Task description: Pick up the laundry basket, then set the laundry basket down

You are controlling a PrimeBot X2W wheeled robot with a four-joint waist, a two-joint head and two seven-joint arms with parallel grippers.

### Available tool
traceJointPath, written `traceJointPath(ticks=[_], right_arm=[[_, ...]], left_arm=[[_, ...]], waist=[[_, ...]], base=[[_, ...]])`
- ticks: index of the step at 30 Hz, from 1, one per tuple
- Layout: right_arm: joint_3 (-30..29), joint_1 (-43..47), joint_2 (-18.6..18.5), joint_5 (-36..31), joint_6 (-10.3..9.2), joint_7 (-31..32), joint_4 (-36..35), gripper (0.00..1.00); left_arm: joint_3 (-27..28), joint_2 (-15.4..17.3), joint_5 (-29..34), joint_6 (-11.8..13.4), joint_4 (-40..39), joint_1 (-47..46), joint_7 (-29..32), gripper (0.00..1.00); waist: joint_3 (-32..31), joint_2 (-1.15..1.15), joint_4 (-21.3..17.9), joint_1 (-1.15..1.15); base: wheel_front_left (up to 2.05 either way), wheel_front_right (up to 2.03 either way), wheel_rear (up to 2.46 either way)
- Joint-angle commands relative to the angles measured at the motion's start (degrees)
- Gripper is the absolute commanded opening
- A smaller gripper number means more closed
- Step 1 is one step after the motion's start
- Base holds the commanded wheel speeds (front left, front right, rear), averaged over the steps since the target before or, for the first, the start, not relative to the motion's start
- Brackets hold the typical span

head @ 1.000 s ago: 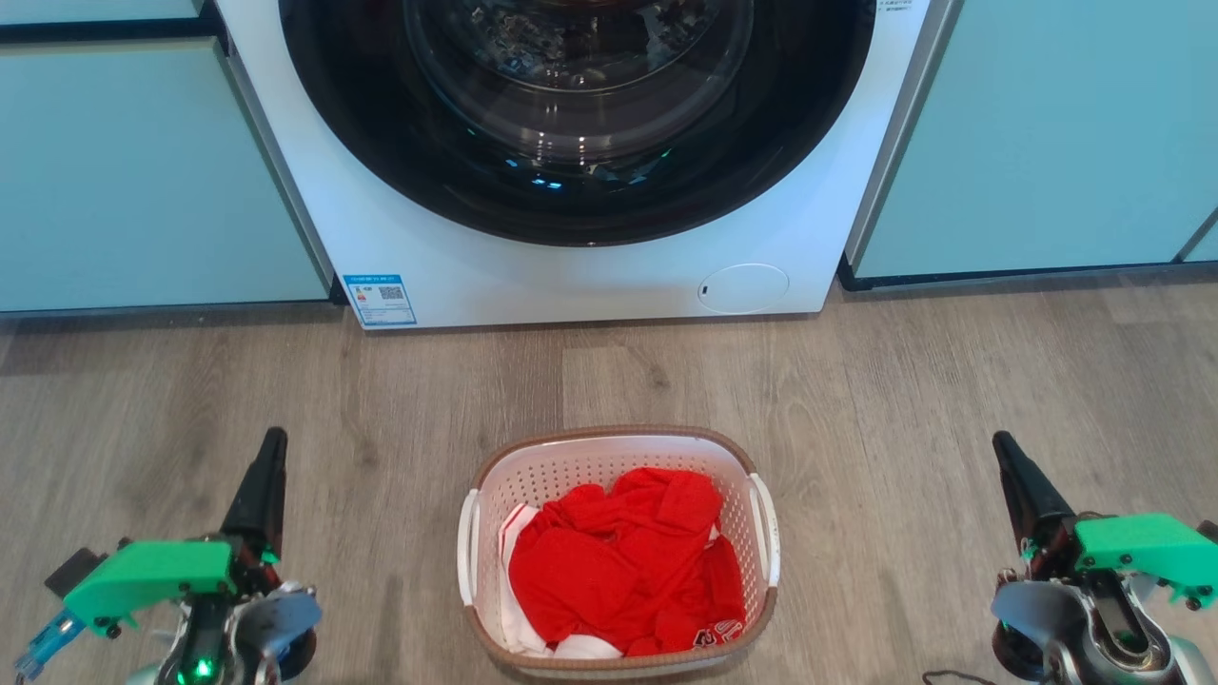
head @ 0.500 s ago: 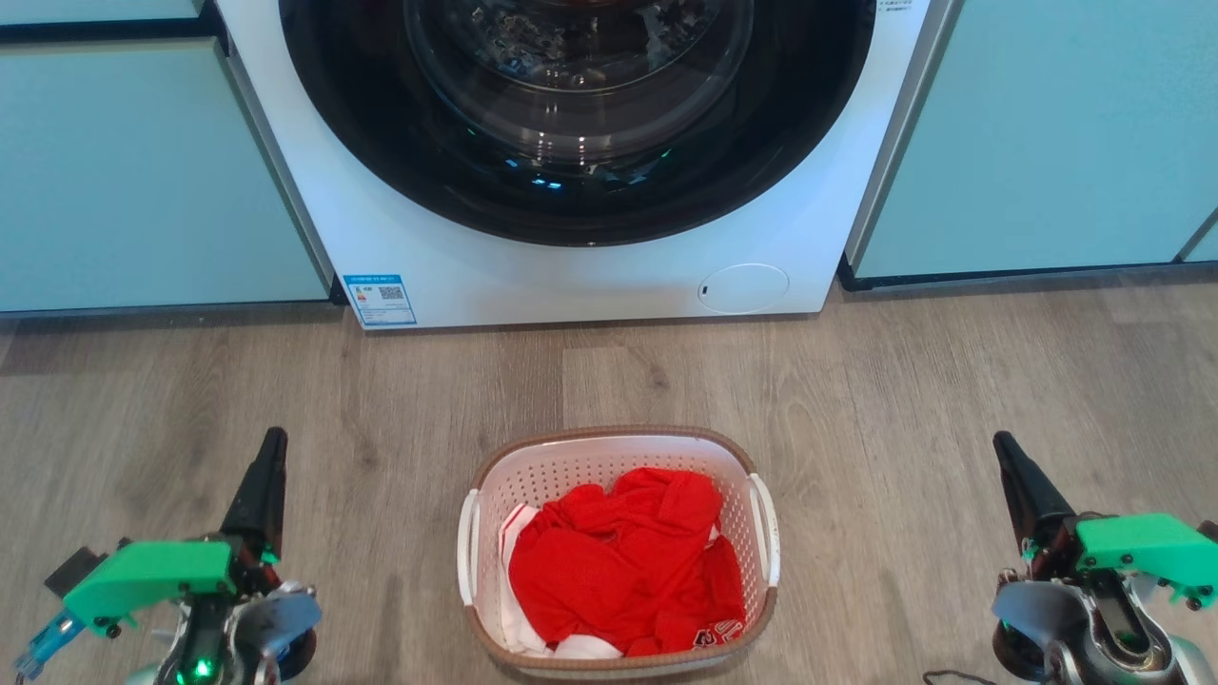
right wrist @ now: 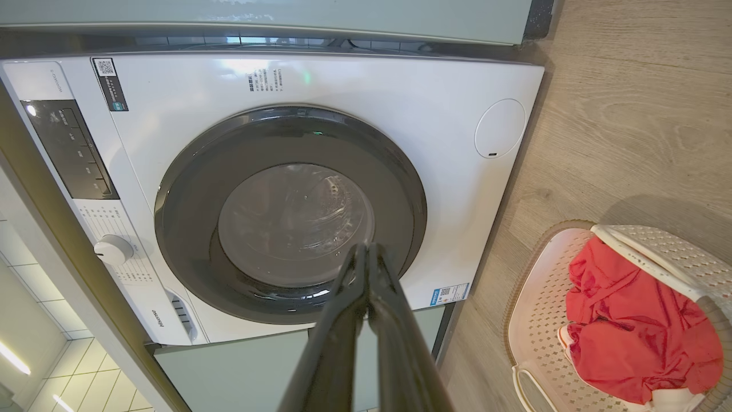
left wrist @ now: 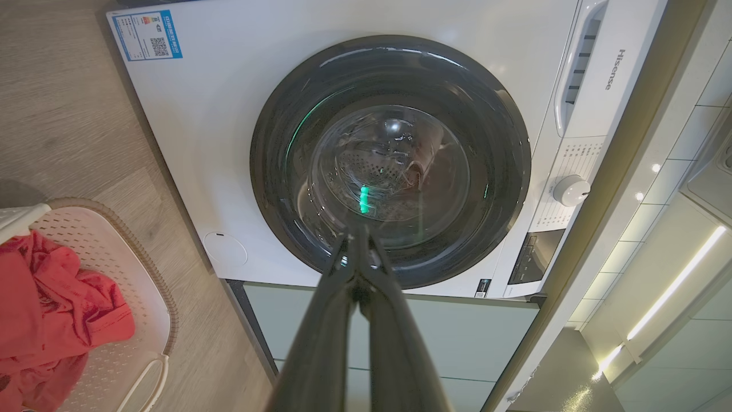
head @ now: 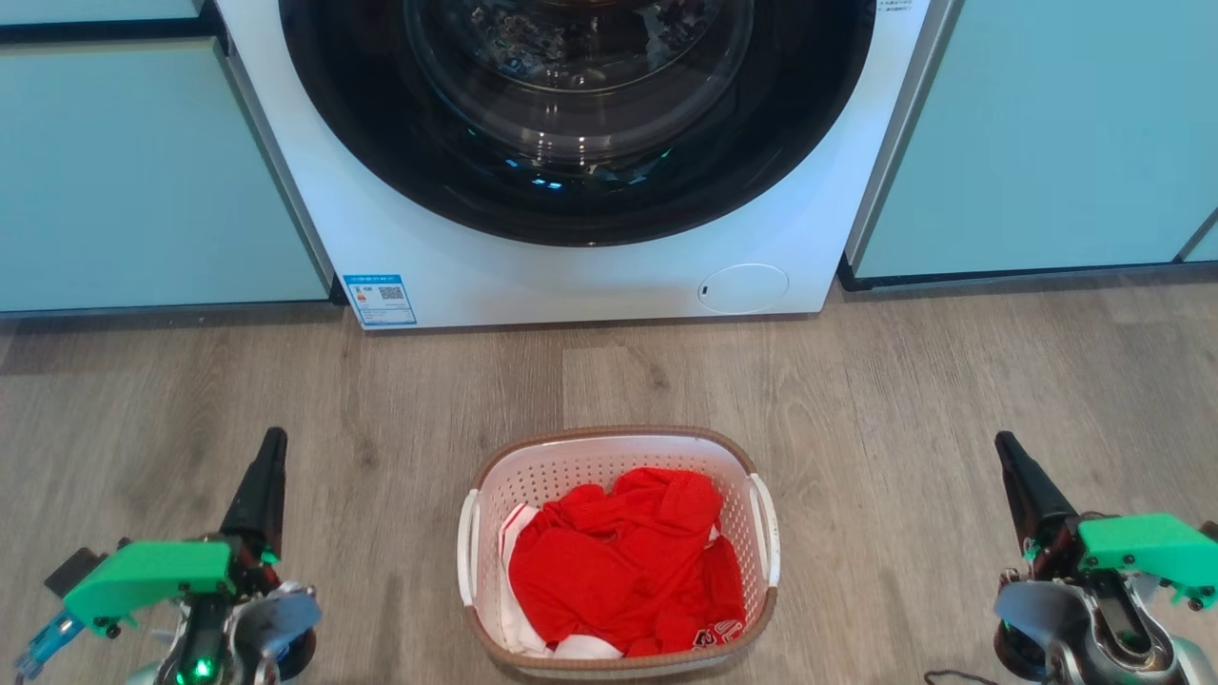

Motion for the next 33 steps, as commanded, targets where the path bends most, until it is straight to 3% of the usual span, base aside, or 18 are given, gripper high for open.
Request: traceJointPath(ticks=[1, 33], right_arm=[[0.84, -2.71, -0.19, -0.33, -0.08, 0.40, -1.80, 0.00], [0.49, -2.74, 0.06, -0.63, -0.08, 0.69, -1.78, 0.00]], left_arm=[[1.94, 0.25, 0.26, -0.38, -1.70, -3.39, 0.34, 0.00], [2.12, 0.13, 0.41, -0.38, -1.70, -3.40, 0.48, 0.00]], waist=[[0.00, 0.00, 0.00, 0.00], [0.00, 0.00, 0.00, 0.00]], base=[[0.00, 0.00, 0.00], [0.00, 0.00, 0.00]])
